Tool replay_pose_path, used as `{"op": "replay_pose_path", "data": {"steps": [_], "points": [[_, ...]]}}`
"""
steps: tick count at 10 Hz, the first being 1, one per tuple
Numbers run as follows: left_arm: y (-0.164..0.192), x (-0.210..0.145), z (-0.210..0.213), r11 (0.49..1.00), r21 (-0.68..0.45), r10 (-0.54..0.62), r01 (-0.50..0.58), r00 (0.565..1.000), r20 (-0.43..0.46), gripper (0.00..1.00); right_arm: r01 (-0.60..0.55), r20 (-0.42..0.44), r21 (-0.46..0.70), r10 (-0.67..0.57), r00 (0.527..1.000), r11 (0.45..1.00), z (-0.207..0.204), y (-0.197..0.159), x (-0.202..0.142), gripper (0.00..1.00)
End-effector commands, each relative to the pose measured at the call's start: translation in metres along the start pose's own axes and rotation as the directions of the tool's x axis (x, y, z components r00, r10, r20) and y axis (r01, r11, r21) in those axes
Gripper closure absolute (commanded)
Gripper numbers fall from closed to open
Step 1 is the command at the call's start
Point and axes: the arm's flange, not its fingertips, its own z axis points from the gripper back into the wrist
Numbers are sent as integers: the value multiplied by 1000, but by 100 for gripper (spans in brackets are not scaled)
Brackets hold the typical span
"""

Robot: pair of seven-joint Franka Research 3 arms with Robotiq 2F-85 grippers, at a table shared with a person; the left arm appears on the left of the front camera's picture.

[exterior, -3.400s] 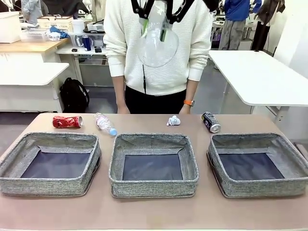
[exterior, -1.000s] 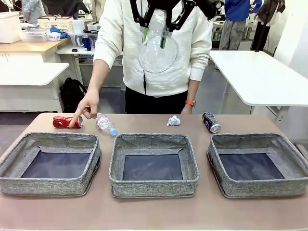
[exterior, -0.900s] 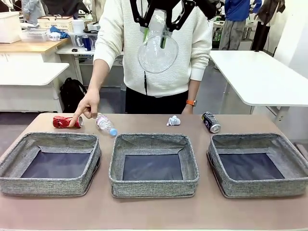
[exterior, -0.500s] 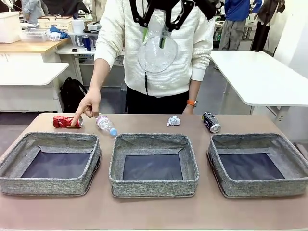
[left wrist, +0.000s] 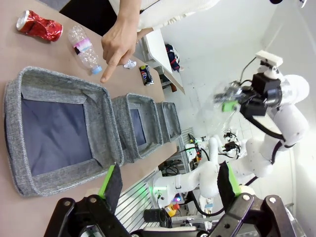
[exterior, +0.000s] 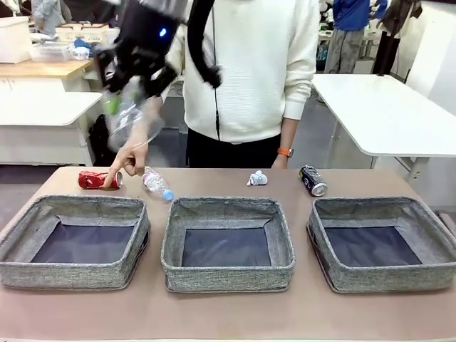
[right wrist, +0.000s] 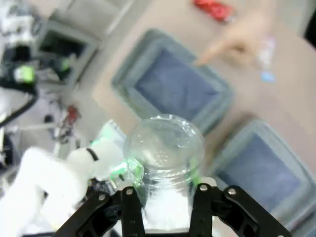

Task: Sort the waste into the appropriate baskets.
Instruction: Place the picked waste into the Fabric basket indicated by the person.

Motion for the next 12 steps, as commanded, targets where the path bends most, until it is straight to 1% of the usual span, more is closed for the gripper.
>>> {"op": "replay_pose_path", "data": {"steps": [1,2,3,4,5,6,7,8,9,10,11,12], "points": [[-1,0,0,1000,-15,-24,24,1000,8,0,-391,-54,73,395,917,917,-46,21,0,62],[-1,0,0,1000,-15,-24,24,1000,8,0,-421,-94,13,420,903,907,-60,33,2,62],[-1,0,0,1000,-15,-24,24,1000,8,0,-410,-164,-51,398,903,910,-62,40,1,62],[-1,0,0,1000,-15,-24,24,1000,8,0,-301,-86,50,304,949,952,-72,34,-9,62],[-1,0,0,1000,-15,-24,24,1000,8,0,-301,-86,50,304,949,952,-72,34,-9,62],[-1,0,0,1000,-15,-24,24,1000,8,0,-376,-144,30,376,916,926,-86,42,-13,62],[-1,0,0,1000,-15,-24,24,1000,8,0,-448,-377,-76,391,840,891,-94,42,-18,62],[-1,0,0,1000,-15,-24,24,1000,8,0,-496,-403,-101,420,813,863,-119,44,-11,62],[-1,0,0,1000,-15,-24,24,1000,8,0,-515,-369,-129,441,818,847,-136,41,-4,62],[-1,0,0,1000,-15,-24,24,1000,8,0,-570,-351,-138,498,793,810,-156,41,1,62],[-1,0,0,1000,-15,-24,24,1000,8,0,-599,-334,-114,538,774,792,-174,42,5,62],[-1,0,0,1000,-15,-24,24,1000,8,0,-608,-268,-101,567,779,787,-184,42,11,62]]}}
